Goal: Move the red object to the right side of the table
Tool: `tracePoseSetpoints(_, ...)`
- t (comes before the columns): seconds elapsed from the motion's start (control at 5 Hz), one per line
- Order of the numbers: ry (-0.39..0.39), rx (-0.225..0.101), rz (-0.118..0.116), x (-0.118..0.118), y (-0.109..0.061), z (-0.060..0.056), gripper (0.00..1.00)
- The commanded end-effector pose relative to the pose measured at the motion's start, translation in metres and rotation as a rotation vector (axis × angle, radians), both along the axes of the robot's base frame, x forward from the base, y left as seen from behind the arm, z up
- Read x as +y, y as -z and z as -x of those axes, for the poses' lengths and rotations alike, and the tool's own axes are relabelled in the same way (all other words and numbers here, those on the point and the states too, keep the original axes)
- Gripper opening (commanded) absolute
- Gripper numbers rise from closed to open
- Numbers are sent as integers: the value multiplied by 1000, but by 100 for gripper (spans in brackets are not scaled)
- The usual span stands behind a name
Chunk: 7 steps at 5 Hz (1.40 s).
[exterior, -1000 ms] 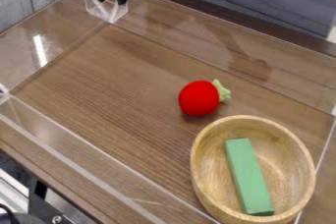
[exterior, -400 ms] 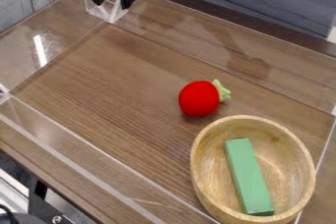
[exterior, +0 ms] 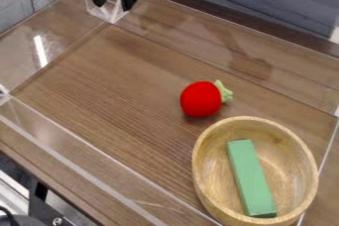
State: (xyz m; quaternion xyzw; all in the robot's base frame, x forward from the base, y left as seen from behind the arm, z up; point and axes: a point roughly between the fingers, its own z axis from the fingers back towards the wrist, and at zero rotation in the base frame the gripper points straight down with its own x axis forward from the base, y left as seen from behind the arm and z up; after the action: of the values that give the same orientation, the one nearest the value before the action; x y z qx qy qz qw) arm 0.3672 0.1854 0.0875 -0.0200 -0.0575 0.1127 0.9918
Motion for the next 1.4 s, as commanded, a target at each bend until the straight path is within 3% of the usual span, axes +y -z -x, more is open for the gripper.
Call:
tracePoseSetpoints(0.0, -6, -60, -36, 3, -24, -7, 100)
tracePoseSetpoints(1.2, -23, -62, -35, 4, -24, -6, 100)
